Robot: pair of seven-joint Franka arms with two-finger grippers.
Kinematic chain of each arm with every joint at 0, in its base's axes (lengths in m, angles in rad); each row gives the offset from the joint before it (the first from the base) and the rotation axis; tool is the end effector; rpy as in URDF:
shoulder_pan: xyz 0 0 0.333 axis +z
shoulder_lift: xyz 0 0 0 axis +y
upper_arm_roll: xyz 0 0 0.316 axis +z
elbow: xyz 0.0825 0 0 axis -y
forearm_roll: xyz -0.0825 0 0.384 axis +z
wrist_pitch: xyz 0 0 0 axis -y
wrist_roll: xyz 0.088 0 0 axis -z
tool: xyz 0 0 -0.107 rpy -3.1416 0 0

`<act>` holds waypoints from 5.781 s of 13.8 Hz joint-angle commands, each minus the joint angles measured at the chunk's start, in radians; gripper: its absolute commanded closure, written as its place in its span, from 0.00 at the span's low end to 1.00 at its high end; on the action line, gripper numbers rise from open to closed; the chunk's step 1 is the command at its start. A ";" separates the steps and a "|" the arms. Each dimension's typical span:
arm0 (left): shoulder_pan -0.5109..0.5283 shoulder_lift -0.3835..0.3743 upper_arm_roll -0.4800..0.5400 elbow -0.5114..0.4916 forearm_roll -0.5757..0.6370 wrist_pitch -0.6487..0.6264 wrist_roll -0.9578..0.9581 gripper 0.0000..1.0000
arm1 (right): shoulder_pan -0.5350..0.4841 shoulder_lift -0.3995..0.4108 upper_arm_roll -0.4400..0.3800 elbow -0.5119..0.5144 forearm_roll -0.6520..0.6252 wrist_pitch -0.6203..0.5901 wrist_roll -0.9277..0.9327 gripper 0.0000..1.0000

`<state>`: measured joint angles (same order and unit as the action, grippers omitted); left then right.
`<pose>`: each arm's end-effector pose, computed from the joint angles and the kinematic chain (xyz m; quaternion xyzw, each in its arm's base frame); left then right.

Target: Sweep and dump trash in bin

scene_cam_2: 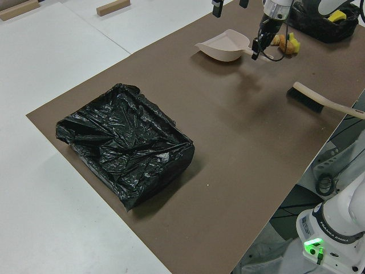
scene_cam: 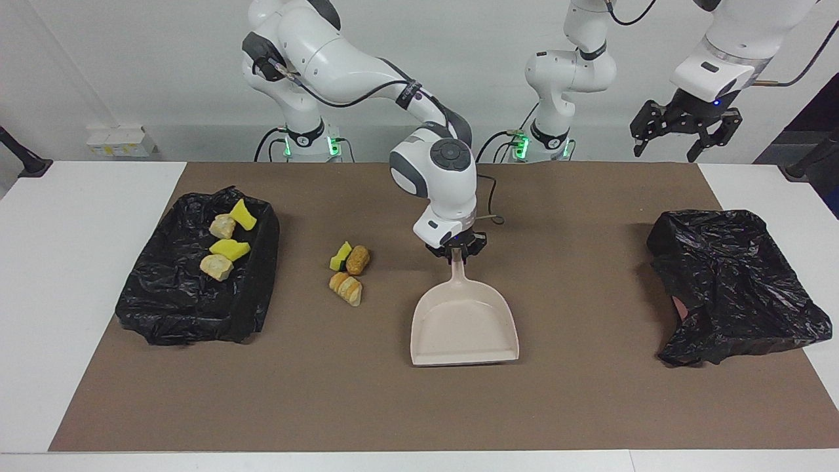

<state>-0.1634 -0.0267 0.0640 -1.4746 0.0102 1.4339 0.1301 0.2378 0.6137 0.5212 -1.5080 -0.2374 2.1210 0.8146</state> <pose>0.5291 -0.0510 0.6718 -0.9935 0.1139 0.0071 0.0041 0.5625 0.4312 0.3495 -0.9982 0.0155 -0.0011 0.0581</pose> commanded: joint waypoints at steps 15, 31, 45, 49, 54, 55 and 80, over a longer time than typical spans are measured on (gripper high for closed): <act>0.004 -0.019 -0.091 -0.059 -0.026 0.069 -0.047 0.00 | -0.040 -0.581 0.086 -0.409 0.442 -0.273 -0.044 0.00; -0.122 0.263 -0.421 -0.400 0.071 0.769 -0.674 0.00 | 0.003 -0.828 0.379 -0.986 0.696 0.192 -0.126 0.00; -0.122 0.370 -0.421 -0.392 0.071 0.861 -0.687 0.22 | -0.008 -0.793 0.387 -0.948 0.684 0.157 -0.149 1.00; -0.114 0.378 -0.420 -0.368 0.117 0.864 -0.692 0.82 | -0.045 -0.955 0.308 -0.903 0.678 -0.125 -0.237 1.00; -0.099 0.349 -0.421 -0.346 0.238 0.801 -0.566 1.00 | -0.095 -1.120 0.155 -0.916 0.598 -0.300 -0.304 1.00; -0.099 0.329 -0.421 -0.346 0.235 0.753 -0.467 1.00 | -0.130 -1.118 0.154 -0.916 0.555 -0.293 -0.301 1.00; -0.082 0.103 -0.487 -0.679 0.099 0.665 0.634 1.00 | -0.031 -0.543 -0.302 -0.761 0.291 -0.075 -0.592 1.00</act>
<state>-0.2427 0.1243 -0.4274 -2.0931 0.1251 2.0774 0.7419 0.2078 0.0223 0.1673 -2.2780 0.0038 2.0048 0.2095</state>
